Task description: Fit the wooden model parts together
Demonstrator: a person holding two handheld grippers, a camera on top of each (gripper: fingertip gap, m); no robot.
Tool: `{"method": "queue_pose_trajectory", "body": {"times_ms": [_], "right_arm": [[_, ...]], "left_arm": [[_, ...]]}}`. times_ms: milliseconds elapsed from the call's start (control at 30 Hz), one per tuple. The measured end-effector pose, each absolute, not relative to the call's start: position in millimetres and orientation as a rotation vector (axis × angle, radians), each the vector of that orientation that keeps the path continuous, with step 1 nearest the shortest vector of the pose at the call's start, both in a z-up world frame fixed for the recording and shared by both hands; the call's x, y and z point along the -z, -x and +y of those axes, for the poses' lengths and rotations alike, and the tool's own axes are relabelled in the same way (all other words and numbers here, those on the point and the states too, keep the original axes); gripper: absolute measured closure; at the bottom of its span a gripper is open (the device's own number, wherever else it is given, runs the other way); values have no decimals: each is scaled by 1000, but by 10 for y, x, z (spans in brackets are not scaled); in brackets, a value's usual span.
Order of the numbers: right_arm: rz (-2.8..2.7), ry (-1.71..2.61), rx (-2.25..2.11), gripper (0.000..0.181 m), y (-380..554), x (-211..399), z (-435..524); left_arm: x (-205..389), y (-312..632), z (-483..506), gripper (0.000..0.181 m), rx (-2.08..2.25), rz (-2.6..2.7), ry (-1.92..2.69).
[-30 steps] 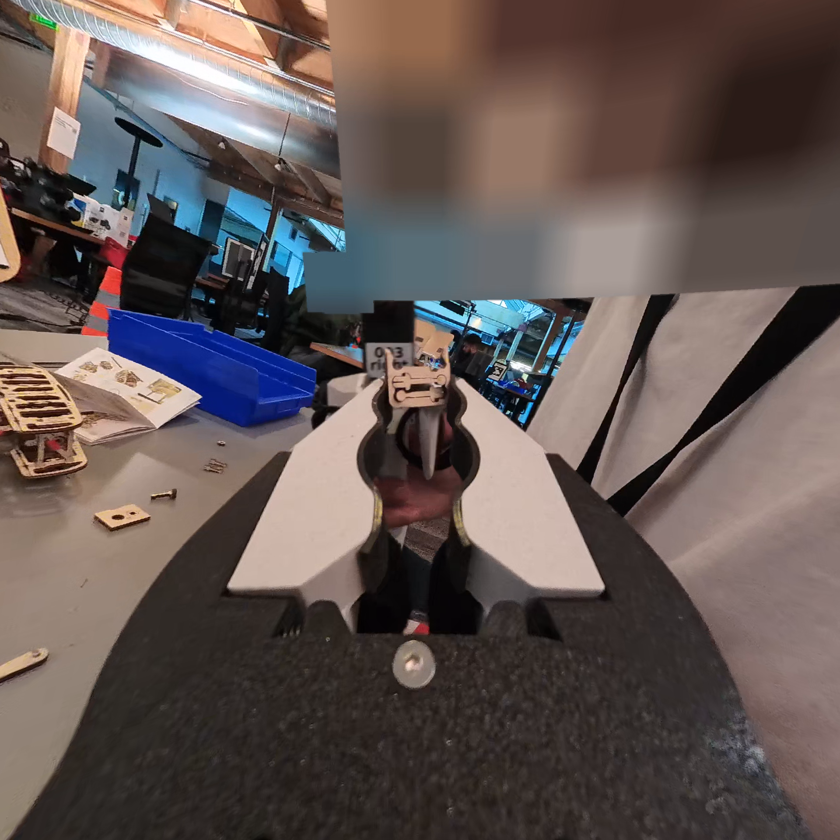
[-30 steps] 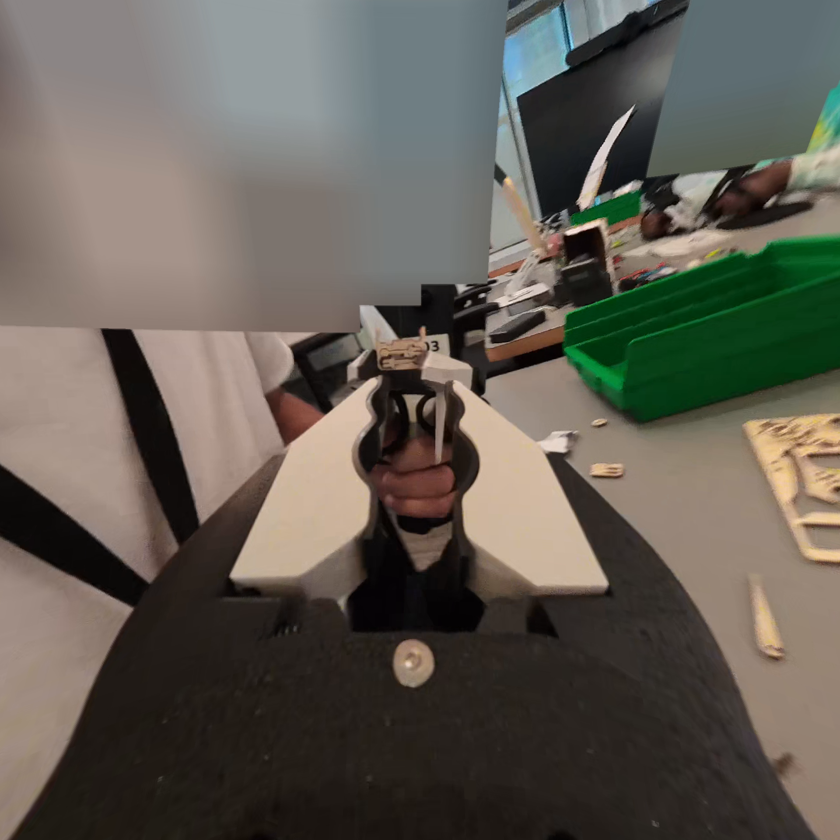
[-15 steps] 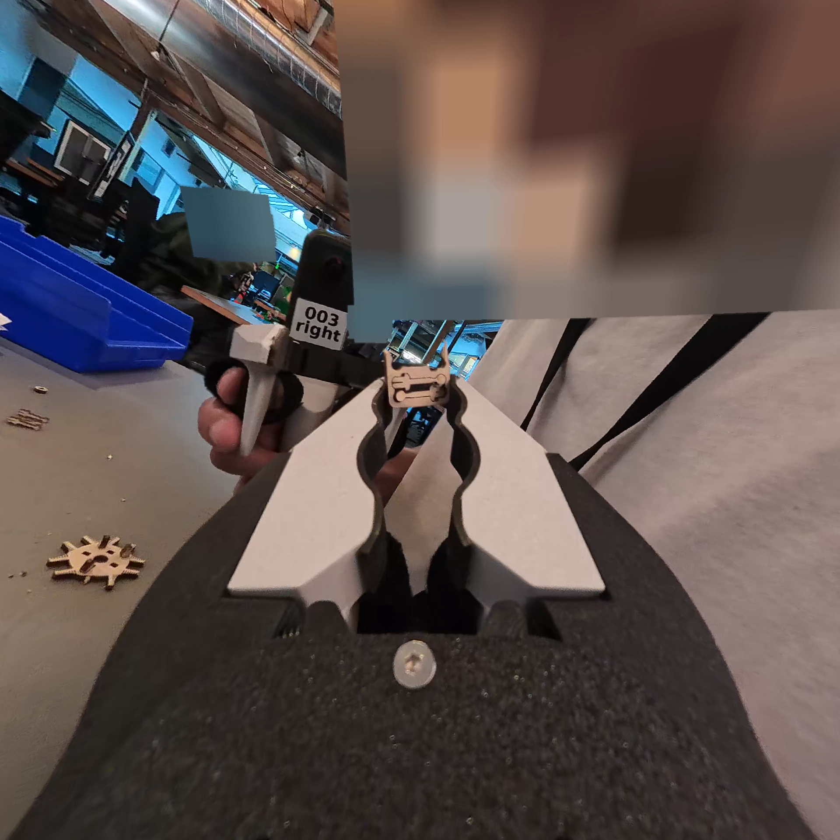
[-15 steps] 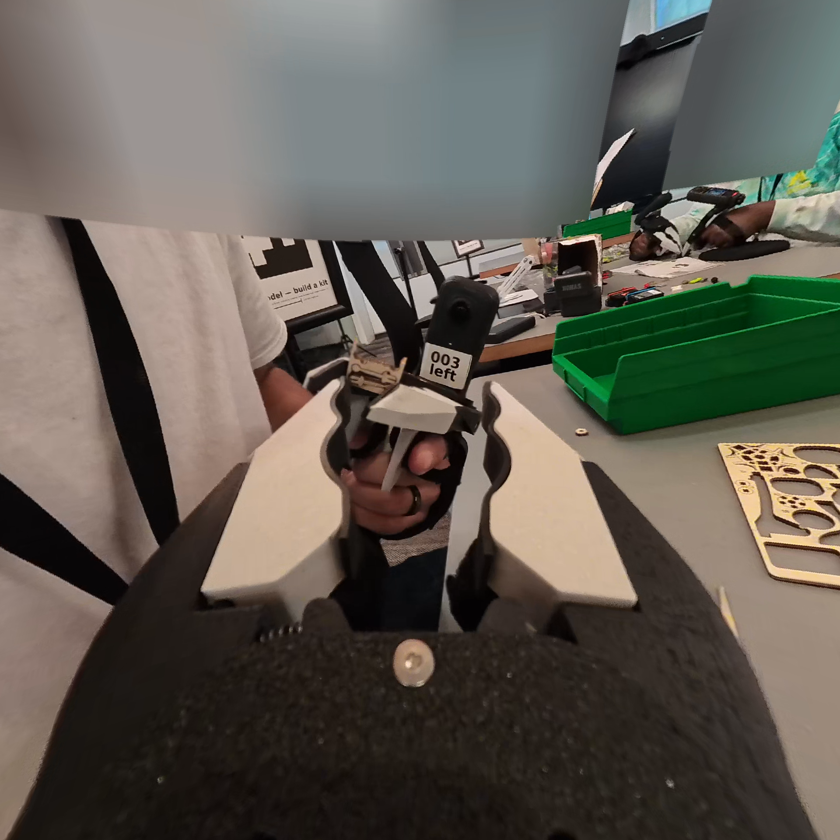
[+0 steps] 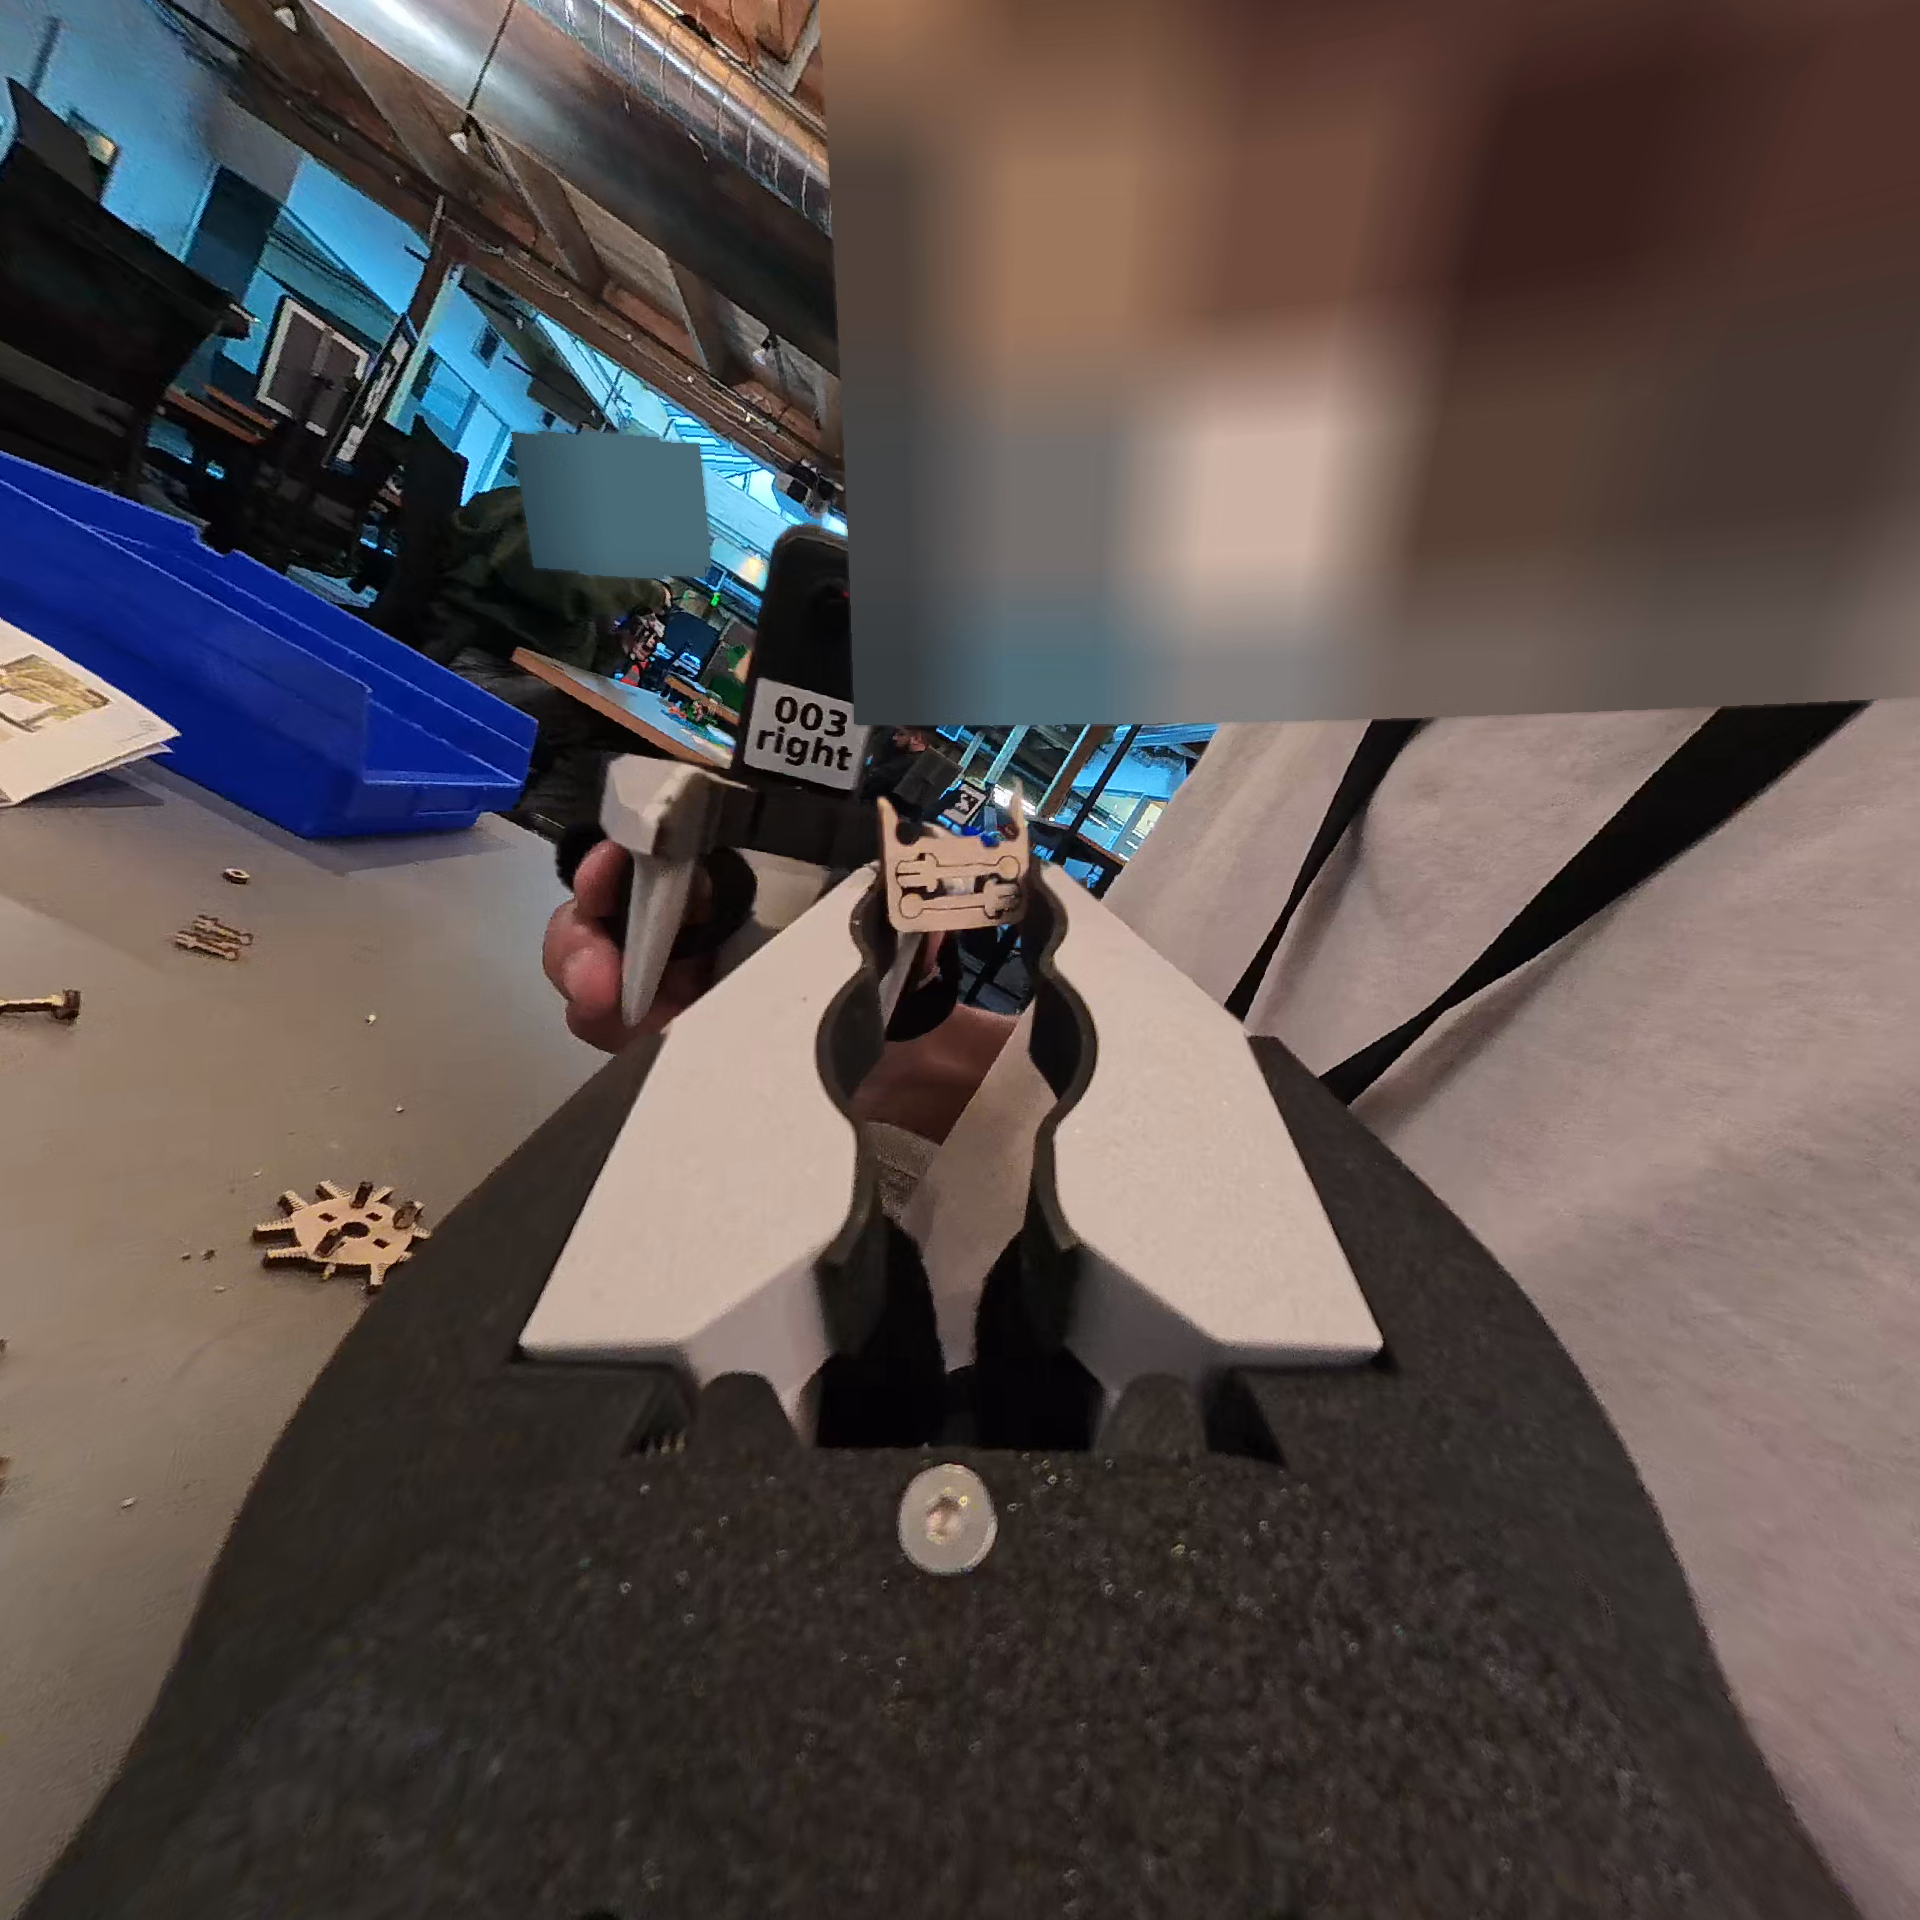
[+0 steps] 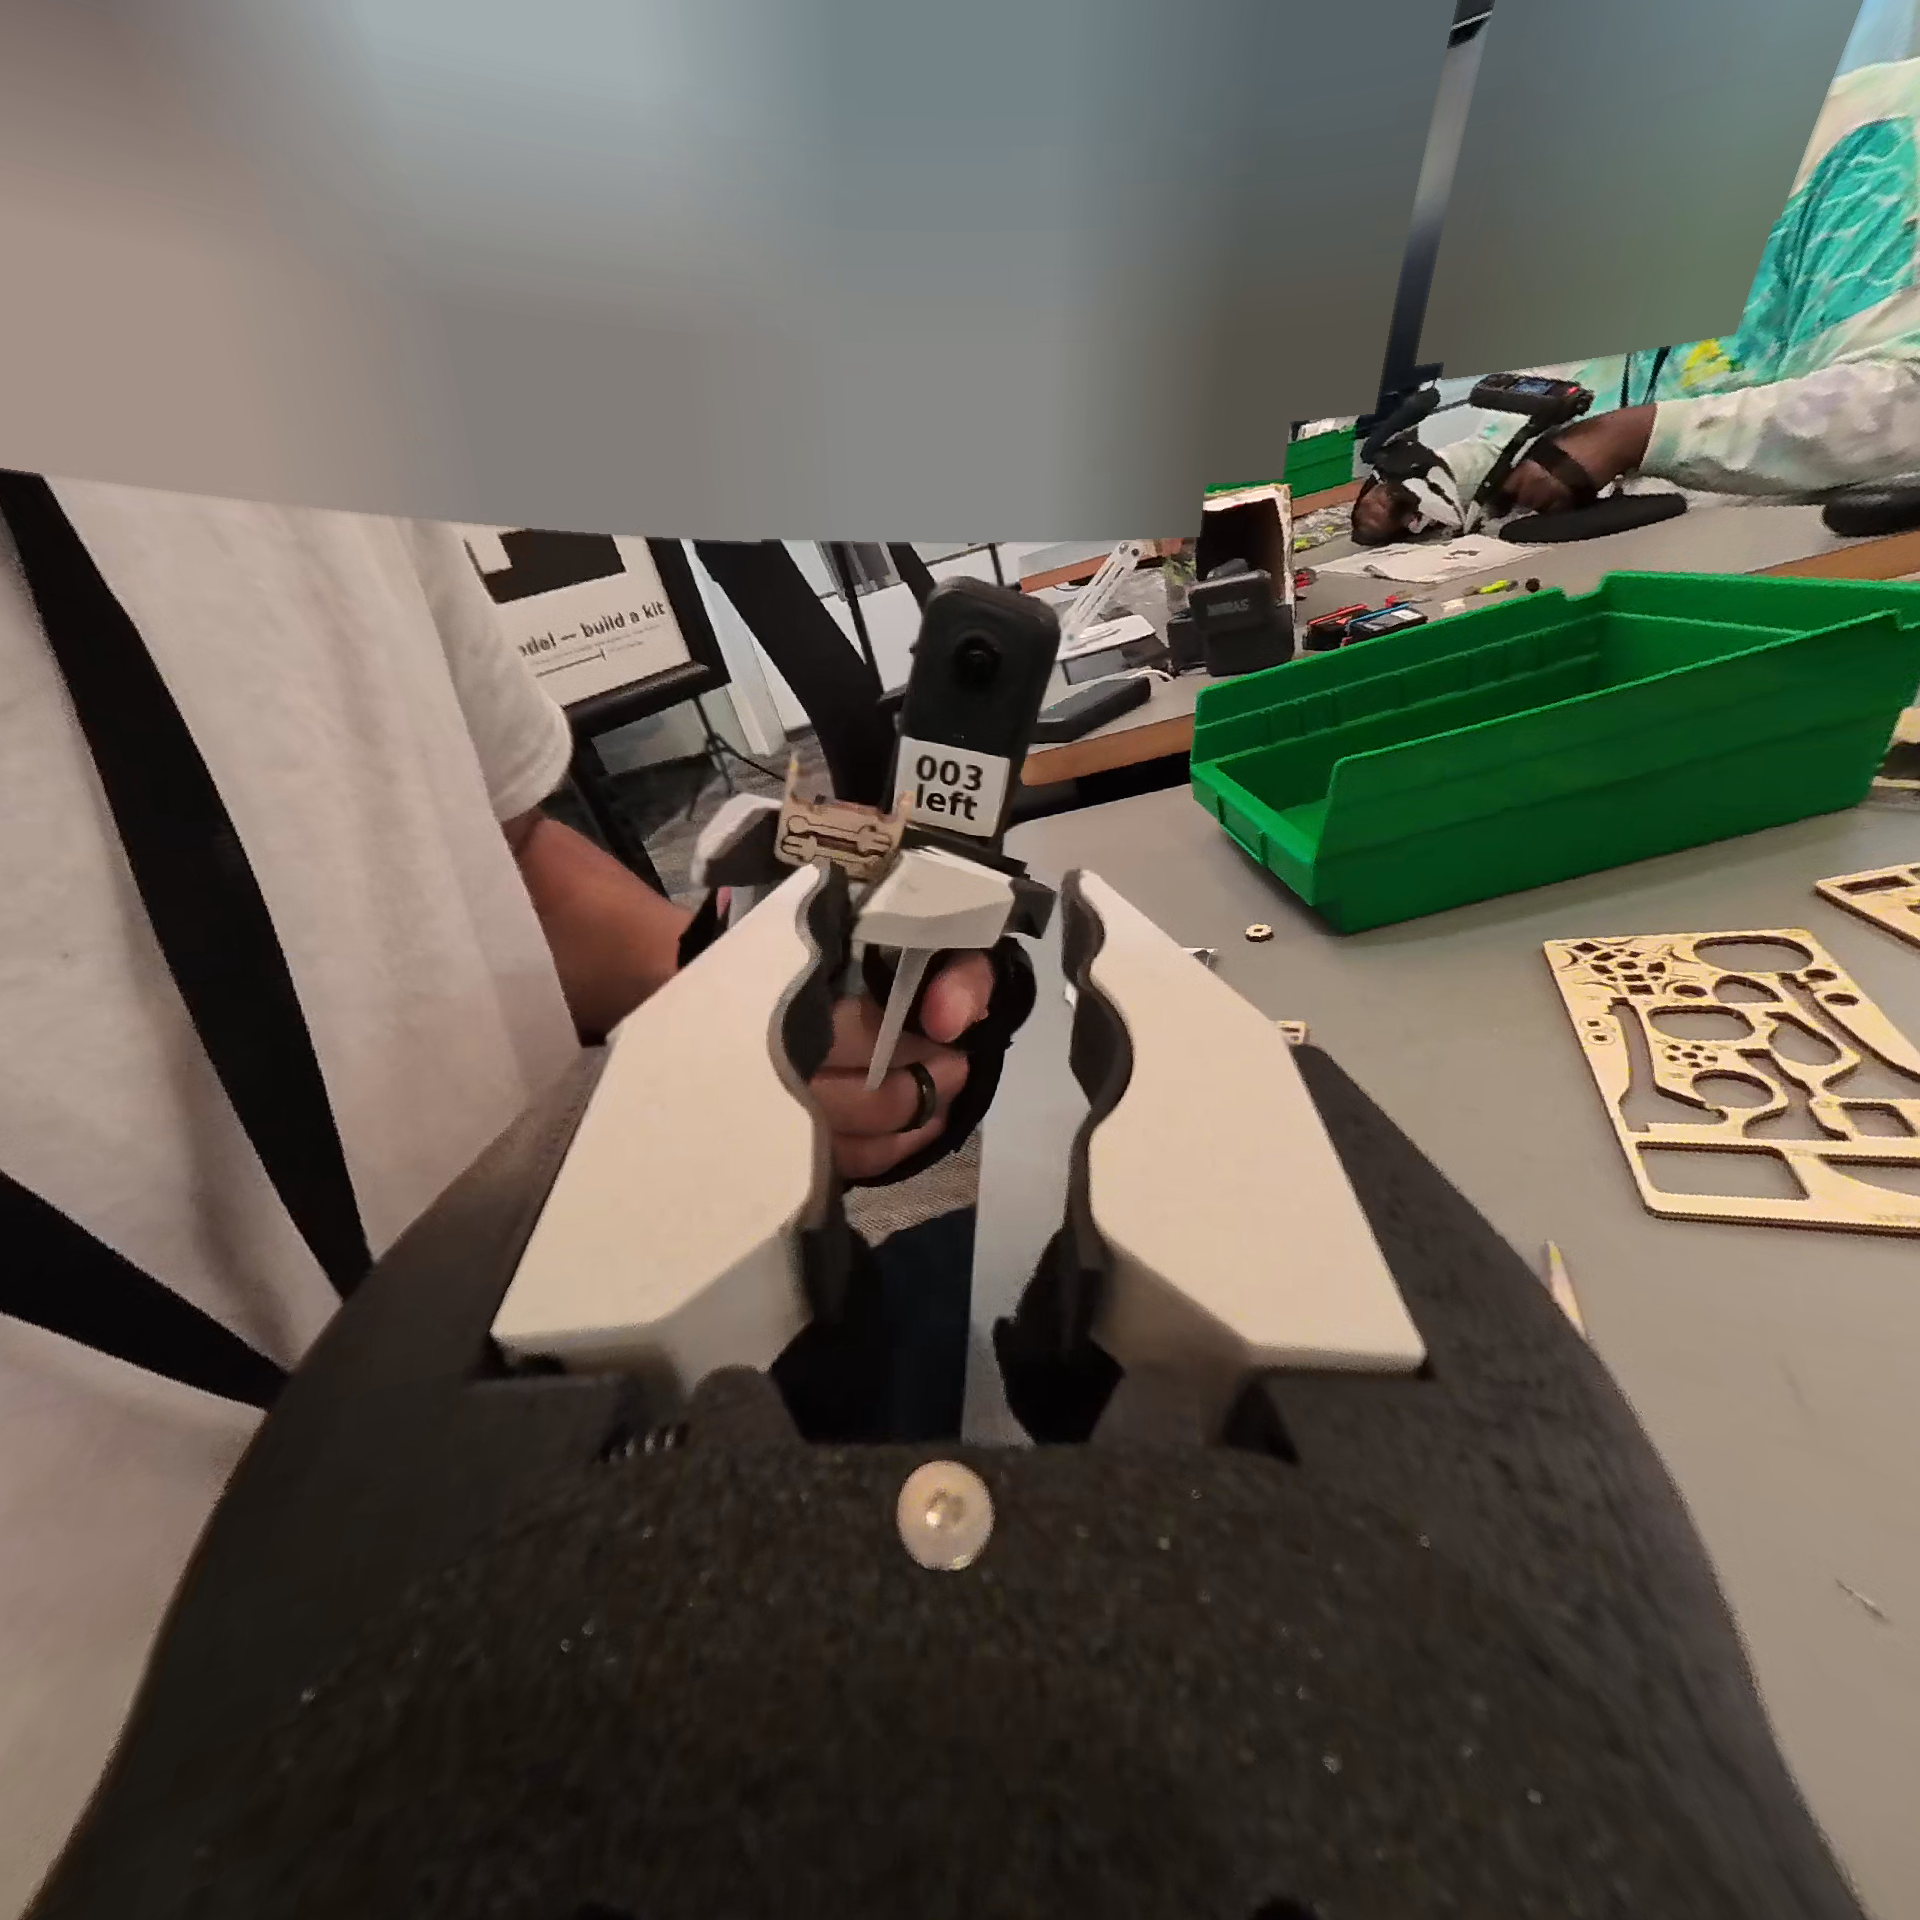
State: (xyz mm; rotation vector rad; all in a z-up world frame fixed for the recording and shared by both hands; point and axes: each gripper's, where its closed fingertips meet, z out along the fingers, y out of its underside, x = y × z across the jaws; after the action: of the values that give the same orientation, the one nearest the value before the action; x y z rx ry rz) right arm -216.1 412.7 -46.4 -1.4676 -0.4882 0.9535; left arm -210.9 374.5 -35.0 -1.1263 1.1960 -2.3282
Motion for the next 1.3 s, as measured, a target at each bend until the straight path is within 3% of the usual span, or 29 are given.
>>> {"method": "queue_pose_trajectory", "body": {"times_ms": [200,700,800,1000,1100,1267,1300], "right_arm": [[-486,1455,-989,123,2165,455,4114],[-523,1448,-957,117,2207,460,4093],[-541,1445,-959,123,2212,477,4063],[-471,1435,-1106,160,2256,552,3977],[-318,1443,-1271,152,2219,640,4012],[-247,1549,-1285,163,2182,852,4087],[-242,1581,-1326,153,2182,914,4095]], "left_arm": [[332,2136,3679,160,2391,1212,1110],[358,2155,3588,160,2407,1271,1100],[396,2137,3578,161,2369,1294,1116],[520,2064,3658,161,2253,1301,1193],[569,2022,3672,161,2150,1336,1205],[788,1957,3730,167,1868,1483,1235],[851,1953,3731,167,1798,1534,1236]]}}
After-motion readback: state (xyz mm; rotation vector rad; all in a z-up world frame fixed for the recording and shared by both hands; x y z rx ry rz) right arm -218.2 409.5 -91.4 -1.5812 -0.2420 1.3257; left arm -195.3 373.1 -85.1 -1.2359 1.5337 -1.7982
